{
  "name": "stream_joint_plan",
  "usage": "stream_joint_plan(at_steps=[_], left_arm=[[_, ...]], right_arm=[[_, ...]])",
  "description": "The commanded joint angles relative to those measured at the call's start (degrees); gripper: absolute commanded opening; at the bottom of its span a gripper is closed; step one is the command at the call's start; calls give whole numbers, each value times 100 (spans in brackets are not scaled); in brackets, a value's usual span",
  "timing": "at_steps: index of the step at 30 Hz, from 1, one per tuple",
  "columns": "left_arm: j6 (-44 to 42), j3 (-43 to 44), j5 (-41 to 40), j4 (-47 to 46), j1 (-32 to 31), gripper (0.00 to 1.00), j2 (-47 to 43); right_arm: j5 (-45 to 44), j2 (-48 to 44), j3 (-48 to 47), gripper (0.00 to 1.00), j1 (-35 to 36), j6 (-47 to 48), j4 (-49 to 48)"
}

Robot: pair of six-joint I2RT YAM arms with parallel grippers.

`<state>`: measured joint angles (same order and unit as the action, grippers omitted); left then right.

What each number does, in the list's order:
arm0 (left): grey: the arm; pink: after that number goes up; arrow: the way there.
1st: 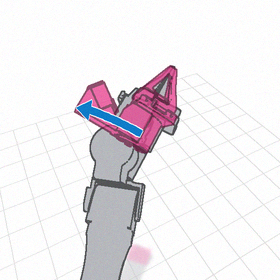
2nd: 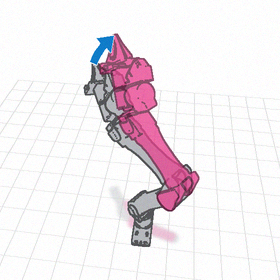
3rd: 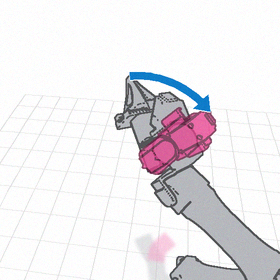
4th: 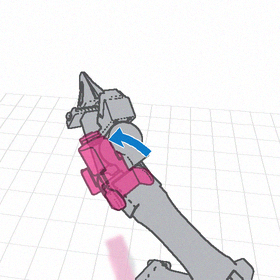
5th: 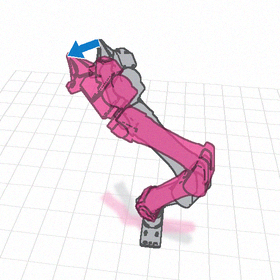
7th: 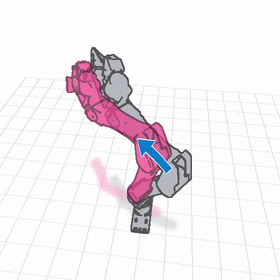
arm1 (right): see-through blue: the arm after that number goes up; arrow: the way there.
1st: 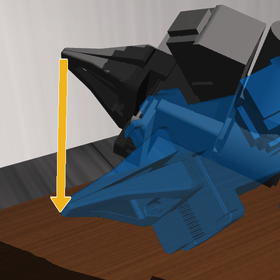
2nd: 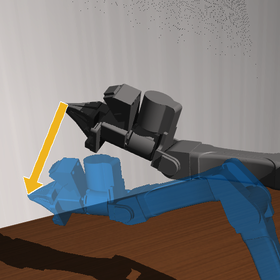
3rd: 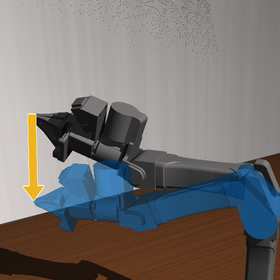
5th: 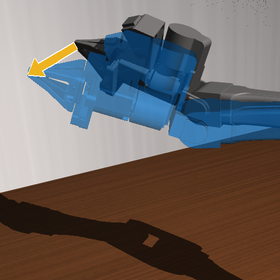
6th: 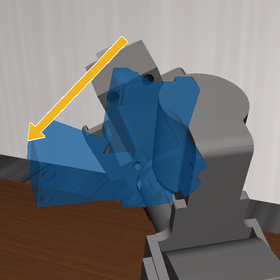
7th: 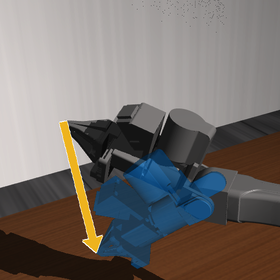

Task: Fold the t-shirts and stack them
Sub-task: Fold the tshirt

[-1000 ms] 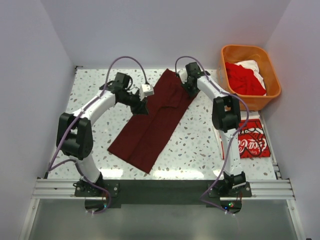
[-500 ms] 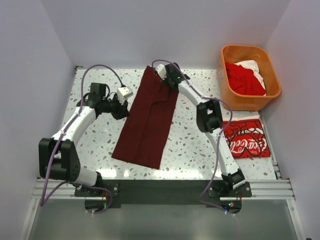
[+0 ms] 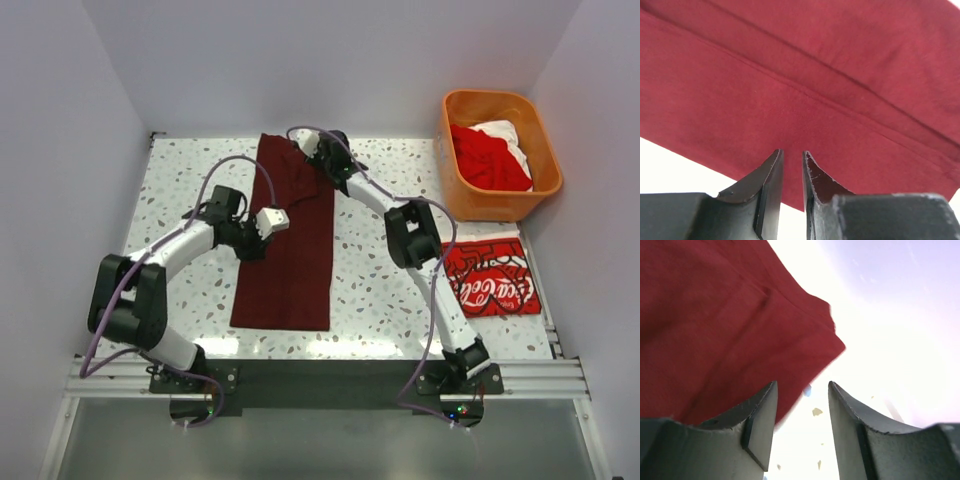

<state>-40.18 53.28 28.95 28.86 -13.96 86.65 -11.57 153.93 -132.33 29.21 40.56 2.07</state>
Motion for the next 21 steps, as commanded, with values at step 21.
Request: stream_joint_plan(at_steps=[21], left_arm=[[2269,3215,41,-609,534,29,2795]], right_arm=[[3003,-1656,823,45,-91,-2649,3274]])
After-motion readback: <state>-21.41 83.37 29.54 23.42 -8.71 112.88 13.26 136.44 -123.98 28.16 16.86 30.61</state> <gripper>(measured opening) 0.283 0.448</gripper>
